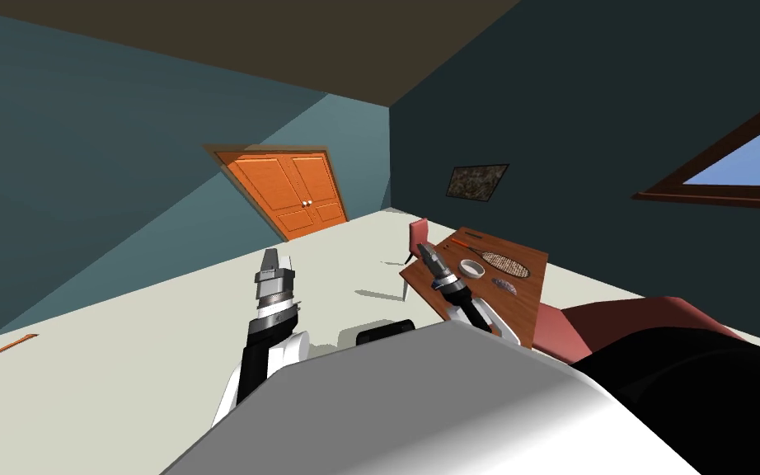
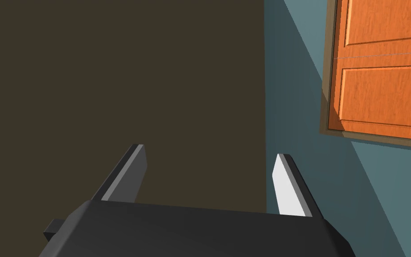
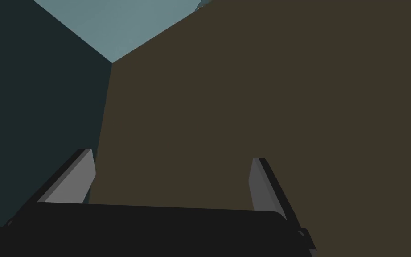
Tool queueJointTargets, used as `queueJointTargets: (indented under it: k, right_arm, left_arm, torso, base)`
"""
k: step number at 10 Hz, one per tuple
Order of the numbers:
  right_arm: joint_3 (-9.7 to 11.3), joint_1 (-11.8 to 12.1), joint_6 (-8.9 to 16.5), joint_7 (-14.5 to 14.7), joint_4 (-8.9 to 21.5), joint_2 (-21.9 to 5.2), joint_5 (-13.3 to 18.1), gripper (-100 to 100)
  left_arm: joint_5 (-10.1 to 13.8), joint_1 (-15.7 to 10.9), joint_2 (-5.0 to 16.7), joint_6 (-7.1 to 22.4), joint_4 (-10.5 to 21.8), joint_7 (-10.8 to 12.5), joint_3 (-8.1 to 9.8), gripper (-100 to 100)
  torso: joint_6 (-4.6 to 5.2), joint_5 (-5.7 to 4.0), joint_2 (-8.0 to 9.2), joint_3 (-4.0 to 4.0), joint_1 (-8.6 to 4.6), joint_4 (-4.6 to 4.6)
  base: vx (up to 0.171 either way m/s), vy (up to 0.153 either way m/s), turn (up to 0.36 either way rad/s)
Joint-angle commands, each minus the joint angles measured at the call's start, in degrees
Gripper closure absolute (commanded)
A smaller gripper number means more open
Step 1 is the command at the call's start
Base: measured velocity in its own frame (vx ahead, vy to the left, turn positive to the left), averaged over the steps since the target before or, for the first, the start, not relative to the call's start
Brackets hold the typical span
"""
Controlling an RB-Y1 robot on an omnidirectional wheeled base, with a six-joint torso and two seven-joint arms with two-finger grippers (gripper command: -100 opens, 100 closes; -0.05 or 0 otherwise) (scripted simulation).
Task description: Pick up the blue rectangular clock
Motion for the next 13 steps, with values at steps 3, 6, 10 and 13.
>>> queueJointTargets:
  k: [3, 6, 10, 13]
  right_arm:
    - [0.5, 0.6, 0.1, 5.6, 5.6, -2.5, 5.2, -100]
    - [0.7, 1.0, 0.3, 9.1, 8.5, -3.6, 7.7, -100]
    - [1.2, 1.7, 0.8, 14.9, 14.0, -6.0, 13.0, -100]
    - [1.7, 2.3, 1.4, 20.1, 18.9, -8.4, 18.1, -100]
  left_arm:
    - [0.0, 0.0, 0.0, 0.0, 0.0, 0.0, 0.0, 0]
    - [0.0, 0.0, 0.0, 0.0, 0.0, 0.0, 0.0, 0]
    - [0.0, 0.0, 0.0, 0.0, 0.0, 0.0, 0.0, 0]
    - [0.0, 0.0, 0.0, 0.0, 0.0, 0.0, 0.0, 0]
  torso:
    - [0.0, 0.0, 0.01, 0.0, 0.01, 0.0]
    - [-0.01, -0.01, -0.01, 0.0, -0.04, 0.0]
    - [0.0, -0.01, -0.05, -0.02, -0.06, -0.01]
    - [0.01, 0.0, 0.01, 0.0, -0.05, 0.0]
  base:
    - [0.052, 0.012, 0.062]
    - [0.049, -0.001, 0.053]
    - [0.06, -0.002, 0.062]
    - [0.059, -0.005, 0.074]
